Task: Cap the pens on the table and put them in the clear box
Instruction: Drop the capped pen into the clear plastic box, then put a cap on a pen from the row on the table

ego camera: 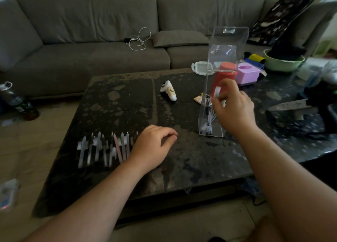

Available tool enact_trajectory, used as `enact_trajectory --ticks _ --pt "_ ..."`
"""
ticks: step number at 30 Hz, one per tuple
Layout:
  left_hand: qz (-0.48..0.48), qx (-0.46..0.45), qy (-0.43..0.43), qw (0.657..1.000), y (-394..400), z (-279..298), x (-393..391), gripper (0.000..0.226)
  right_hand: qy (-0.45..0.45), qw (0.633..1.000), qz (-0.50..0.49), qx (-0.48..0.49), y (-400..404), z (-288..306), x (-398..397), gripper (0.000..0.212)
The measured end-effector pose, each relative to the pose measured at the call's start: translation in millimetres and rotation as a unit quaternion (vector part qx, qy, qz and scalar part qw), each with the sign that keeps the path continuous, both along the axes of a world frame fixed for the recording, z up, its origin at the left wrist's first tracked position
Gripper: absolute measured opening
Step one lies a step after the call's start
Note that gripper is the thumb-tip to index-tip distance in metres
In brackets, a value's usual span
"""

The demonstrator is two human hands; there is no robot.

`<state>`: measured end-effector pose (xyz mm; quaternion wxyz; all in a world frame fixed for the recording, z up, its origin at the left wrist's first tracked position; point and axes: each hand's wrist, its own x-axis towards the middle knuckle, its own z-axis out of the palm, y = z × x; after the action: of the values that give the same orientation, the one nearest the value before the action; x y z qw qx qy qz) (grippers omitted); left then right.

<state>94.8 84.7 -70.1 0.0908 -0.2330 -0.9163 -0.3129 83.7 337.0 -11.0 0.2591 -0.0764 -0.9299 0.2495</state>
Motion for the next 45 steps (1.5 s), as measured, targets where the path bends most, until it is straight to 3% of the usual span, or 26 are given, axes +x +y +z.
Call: enact_trajectory --ticks 2,6,8,14,18,21,26,32,36,40,45 --pt "-0.030 -0.012 0.011 0.999 8 -3 3 0.019 -0.018 1.000 0.008 0.003 -4 -2 0 0.035" --pt "-0.042 -0.019 0.011 0.999 16 -3 6 0.018 -0.063 0.995 0.016 0.072 -1 -6 2 0.022" --pt "-0.037 -0.028 0.006 0.999 14 -4 6 0.018 -0.077 0.995 0.013 0.066 0 -8 4 0.030" --pt "0.025 -0.064 -0.025 0.997 -8 0 -2 0.019 0.017 0.996 -0.022 0.088 -14 -8 11 0.040" --pt "0.087 -0.089 -0.047 0.991 -39 1 -10 0.018 0.061 0.991 0.032 0.115 -43 -12 8 0.035" --pt "0.150 -0.121 -0.063 0.979 -65 -2 -15 0.021 -0.019 0.984 0.149 0.094 -77 -26 2 0.036" --pt "0.233 -0.195 -0.104 0.947 -85 -11 -17 0.033 -0.244 0.925 0.283 0.062 -133 -56 -8 0.038" --pt "0.221 -0.259 -0.100 0.935 -81 -16 -16 0.042 -0.252 0.908 0.329 0.059 -176 -85 -11 0.032" --pt "0.221 -0.290 -0.065 0.929 -78 -16 -15 0.038 -0.242 0.918 0.296 0.106 -182 -86 -20 0.017" --pt "0.199 -0.322 -0.014 0.926 -73 -16 -15 0.038 -0.297 0.918 0.222 0.143 -170 -73 -32 0.010" --pt "0.167 -0.312 0.011 0.935 -62 -20 -17 0.030 -0.355 0.912 0.187 0.083 -145 -59 -33 0.025"
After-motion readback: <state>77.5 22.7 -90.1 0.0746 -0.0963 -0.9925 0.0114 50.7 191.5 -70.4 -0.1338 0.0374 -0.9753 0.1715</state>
